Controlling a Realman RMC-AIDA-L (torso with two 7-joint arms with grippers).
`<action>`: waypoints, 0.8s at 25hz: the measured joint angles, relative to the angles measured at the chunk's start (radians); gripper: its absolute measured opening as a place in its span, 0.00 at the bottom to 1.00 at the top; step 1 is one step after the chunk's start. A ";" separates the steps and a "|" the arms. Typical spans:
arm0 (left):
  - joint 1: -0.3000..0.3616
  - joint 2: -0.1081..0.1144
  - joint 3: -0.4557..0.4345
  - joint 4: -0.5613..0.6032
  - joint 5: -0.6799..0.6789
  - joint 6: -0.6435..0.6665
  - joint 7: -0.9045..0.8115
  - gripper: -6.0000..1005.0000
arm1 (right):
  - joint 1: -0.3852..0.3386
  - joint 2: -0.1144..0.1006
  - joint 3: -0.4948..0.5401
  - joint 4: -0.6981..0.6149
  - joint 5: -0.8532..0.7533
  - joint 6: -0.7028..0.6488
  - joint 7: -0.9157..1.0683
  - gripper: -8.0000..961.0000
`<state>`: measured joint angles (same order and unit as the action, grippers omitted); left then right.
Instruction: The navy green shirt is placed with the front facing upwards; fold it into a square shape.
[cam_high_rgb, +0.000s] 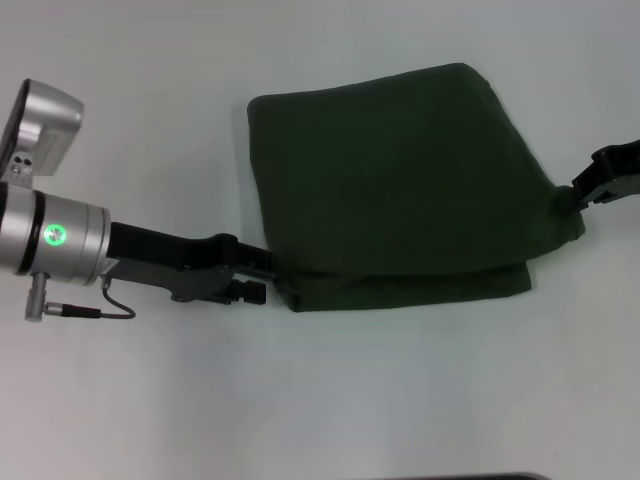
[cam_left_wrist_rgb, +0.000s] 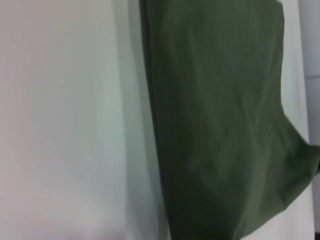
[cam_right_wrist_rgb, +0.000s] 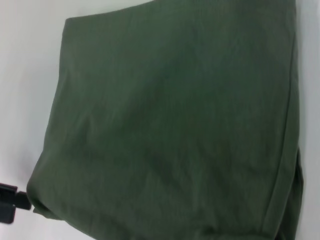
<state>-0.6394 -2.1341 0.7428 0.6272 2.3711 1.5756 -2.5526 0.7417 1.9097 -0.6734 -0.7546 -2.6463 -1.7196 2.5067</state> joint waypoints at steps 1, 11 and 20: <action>-0.002 -0.001 0.015 -0.001 0.000 0.000 -0.004 0.40 | 0.001 -0.001 0.000 0.000 0.000 0.000 0.000 0.03; -0.009 -0.003 0.083 -0.007 0.013 -0.047 -0.053 0.65 | 0.004 -0.002 0.000 0.001 0.002 -0.002 0.002 0.03; -0.015 -0.013 0.086 -0.012 0.013 -0.079 -0.070 0.64 | 0.002 -0.002 0.000 0.002 0.002 -0.006 0.004 0.03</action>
<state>-0.6546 -2.1474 0.8284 0.6154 2.3840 1.4963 -2.6222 0.7438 1.9078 -0.6734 -0.7531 -2.6444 -1.7252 2.5102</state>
